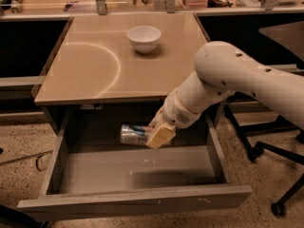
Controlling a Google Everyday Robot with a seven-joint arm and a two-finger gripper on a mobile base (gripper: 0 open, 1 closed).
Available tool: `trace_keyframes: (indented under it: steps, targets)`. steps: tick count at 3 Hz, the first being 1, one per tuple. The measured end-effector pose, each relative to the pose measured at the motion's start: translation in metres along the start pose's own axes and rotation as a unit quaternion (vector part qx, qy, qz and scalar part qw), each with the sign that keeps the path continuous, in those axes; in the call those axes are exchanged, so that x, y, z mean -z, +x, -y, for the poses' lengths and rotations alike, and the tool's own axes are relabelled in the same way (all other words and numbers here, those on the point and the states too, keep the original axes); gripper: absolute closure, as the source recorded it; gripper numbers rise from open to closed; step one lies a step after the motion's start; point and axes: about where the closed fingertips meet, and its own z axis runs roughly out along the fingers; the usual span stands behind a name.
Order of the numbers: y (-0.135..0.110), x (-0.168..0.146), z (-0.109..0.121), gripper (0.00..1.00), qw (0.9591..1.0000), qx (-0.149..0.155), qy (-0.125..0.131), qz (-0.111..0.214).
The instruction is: Place redbull can into top drawer
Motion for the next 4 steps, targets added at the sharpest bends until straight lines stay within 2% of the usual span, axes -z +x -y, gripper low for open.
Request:
trace_keyframes:
  steps: [1, 2, 3, 4]
  targets:
    - [0.001, -0.005, 0.000, 1.00, 0.9999, 0.007, 0.004, 0.011]
    - [0.016, -0.029, -0.006, 1.00, 0.9989, -0.002, 0.016, 0.044]
    - [0.015, -0.053, 0.014, 1.00, 0.9961, -0.006, 0.055, 0.068]
    - [0.011, -0.072, 0.037, 1.00, 0.9940, -0.002, 0.087, 0.067]
